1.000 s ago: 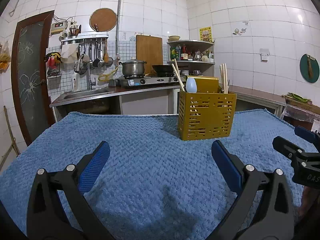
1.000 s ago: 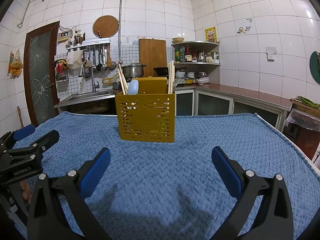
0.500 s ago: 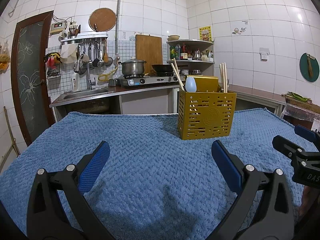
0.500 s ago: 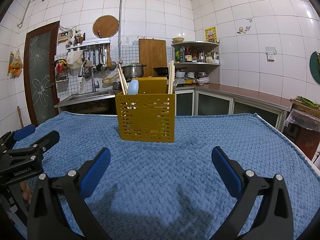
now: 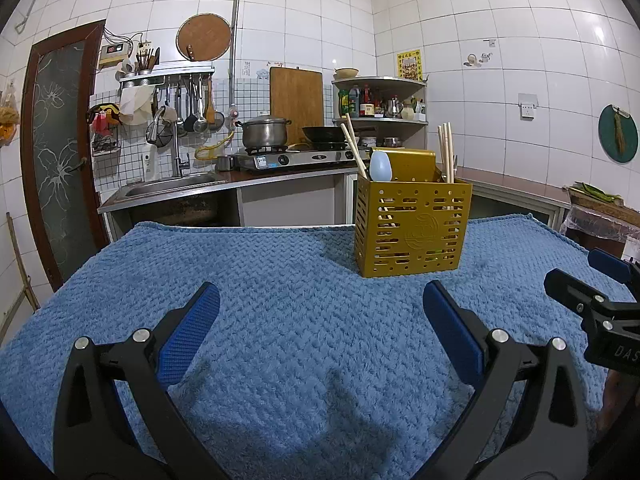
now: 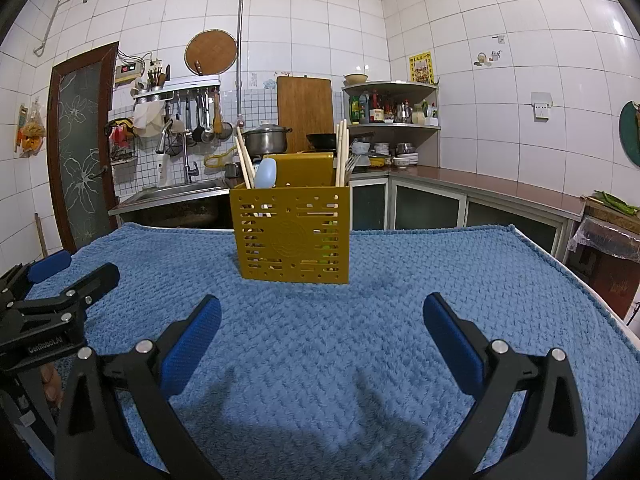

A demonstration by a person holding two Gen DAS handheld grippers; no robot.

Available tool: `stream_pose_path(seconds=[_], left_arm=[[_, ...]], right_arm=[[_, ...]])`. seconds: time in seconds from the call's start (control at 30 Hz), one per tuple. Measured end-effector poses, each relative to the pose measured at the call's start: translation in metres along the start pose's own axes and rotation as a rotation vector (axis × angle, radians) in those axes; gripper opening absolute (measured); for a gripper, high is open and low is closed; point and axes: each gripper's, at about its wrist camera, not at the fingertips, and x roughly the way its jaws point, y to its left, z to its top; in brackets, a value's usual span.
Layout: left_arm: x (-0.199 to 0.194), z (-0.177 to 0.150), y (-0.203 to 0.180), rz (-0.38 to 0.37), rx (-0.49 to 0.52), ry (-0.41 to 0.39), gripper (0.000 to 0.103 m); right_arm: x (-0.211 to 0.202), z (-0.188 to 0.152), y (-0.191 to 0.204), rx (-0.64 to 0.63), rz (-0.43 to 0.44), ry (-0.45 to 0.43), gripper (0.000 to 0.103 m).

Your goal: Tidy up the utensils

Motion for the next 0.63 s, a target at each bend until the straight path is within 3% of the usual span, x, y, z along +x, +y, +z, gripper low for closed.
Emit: stream_pose_path(seconds=[0.63], left_arm=[[0.0039, -0.0007, 0.0007, 0.009, -0.012, 0.037, 0.098]], right_arm=[[-0.0001, 0.0003, 0.0001, 0.001, 0.0, 0.001, 0.099]])
